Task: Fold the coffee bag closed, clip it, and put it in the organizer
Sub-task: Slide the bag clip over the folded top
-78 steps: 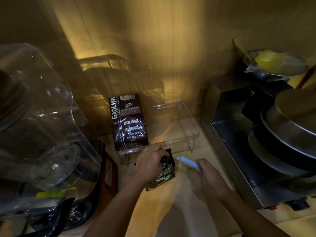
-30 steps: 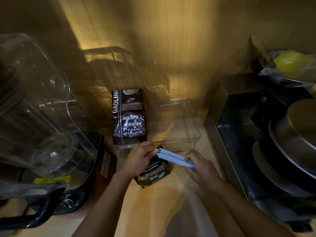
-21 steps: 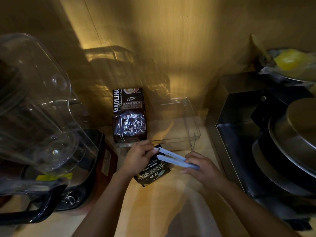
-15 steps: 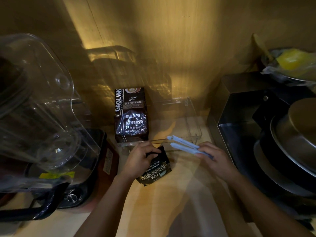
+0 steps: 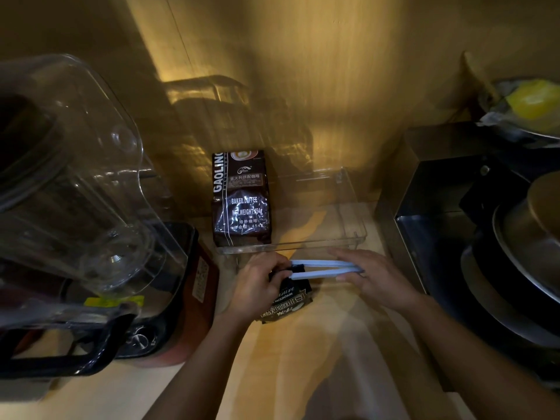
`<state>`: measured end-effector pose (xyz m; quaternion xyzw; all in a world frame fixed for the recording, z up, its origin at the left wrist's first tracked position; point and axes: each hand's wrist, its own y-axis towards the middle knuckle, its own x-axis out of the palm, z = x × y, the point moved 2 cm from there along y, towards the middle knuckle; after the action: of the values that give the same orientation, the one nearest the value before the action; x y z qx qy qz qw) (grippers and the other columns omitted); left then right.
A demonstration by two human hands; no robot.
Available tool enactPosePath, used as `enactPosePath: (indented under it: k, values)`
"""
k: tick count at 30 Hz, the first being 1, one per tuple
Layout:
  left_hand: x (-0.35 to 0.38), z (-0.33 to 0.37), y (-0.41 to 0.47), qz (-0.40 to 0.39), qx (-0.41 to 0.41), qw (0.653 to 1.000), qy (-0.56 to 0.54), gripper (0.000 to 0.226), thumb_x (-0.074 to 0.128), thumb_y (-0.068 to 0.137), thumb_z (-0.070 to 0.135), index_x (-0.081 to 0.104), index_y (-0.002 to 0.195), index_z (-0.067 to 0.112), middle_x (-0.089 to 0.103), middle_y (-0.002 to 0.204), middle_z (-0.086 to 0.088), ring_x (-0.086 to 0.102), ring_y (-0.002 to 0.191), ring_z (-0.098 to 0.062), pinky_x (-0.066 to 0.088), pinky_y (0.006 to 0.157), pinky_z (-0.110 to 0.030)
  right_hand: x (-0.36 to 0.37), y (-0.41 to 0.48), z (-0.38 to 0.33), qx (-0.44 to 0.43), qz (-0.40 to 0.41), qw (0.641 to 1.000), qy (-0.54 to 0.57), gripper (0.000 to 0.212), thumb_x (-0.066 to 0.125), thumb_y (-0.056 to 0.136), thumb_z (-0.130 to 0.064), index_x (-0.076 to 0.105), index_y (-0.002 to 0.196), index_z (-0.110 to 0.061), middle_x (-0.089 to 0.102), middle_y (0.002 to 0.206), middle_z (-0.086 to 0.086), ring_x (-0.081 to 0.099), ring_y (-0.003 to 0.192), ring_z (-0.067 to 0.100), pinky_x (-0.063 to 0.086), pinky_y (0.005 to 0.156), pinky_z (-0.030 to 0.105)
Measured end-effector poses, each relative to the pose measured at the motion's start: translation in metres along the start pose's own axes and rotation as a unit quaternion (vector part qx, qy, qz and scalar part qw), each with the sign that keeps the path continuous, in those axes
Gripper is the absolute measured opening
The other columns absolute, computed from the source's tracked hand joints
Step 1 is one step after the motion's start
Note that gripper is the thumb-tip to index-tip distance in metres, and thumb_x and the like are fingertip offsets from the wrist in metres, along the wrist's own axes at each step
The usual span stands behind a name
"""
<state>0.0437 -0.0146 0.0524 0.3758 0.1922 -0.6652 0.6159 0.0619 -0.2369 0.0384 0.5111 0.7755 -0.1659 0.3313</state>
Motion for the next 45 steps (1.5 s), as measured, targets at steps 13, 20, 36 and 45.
enactPosePath:
  k: [13, 20, 36, 45]
  values:
    - [0.003, 0.003, -0.005, 0.05, -0.019, 0.996, 0.072, 0.008, 0.066, 0.08, 0.009, 0.061, 0.076, 0.013, 0.061, 0.079, -0.006, 0.052, 0.076, -0.023, 0.029, 0.071, -0.031, -0.002, 0.014, -0.004, 0.015, -0.009, 1.0, 0.002, 0.017, 0.066, 0.079, -0.011, 0.064, 0.096, -0.011, 0.053, 0.09, -0.006, 0.047, 0.081, 0.001, 0.032, 0.072, -0.001]
    - [0.005, 0.004, 0.0, 0.072, -0.077, 0.994, 0.033, 0.011, 0.068, 0.077, 0.006, 0.062, 0.069, 0.011, 0.061, 0.077, -0.008, 0.052, 0.078, -0.025, 0.03, 0.073, -0.033, -0.001, 0.019, -0.004, 0.018, -0.019, 1.0, 0.005, 0.019, 0.066, 0.078, -0.012, 0.063, 0.097, -0.016, 0.049, 0.085, -0.018, 0.047, 0.084, -0.005, 0.033, 0.072, -0.002]
    - [0.017, 0.013, -0.004, 0.078, -0.05, 0.993, 0.07, 0.012, 0.063, 0.077, 0.004, 0.058, 0.072, 0.014, 0.059, 0.075, -0.004, 0.049, 0.074, -0.023, 0.018, 0.064, -0.029, 0.027, 0.032, -0.021, -0.032, -0.021, 0.999, 0.026, 0.013, 0.066, 0.078, -0.008, 0.062, 0.09, -0.005, 0.055, 0.088, 0.006, 0.05, 0.087, 0.02, 0.038, 0.075, 0.029]
    - [0.024, 0.019, -0.008, 0.113, -0.065, 0.989, 0.071, 0.016, 0.064, 0.076, -0.001, 0.058, 0.072, 0.014, 0.059, 0.072, -0.003, 0.046, 0.071, -0.019, 0.021, 0.065, -0.029, 0.04, 0.036, -0.033, -0.059, -0.007, 0.998, 0.032, 0.013, 0.065, 0.078, -0.005, 0.062, 0.09, -0.003, 0.052, 0.086, 0.002, 0.043, 0.084, 0.012, 0.03, 0.072, 0.006]
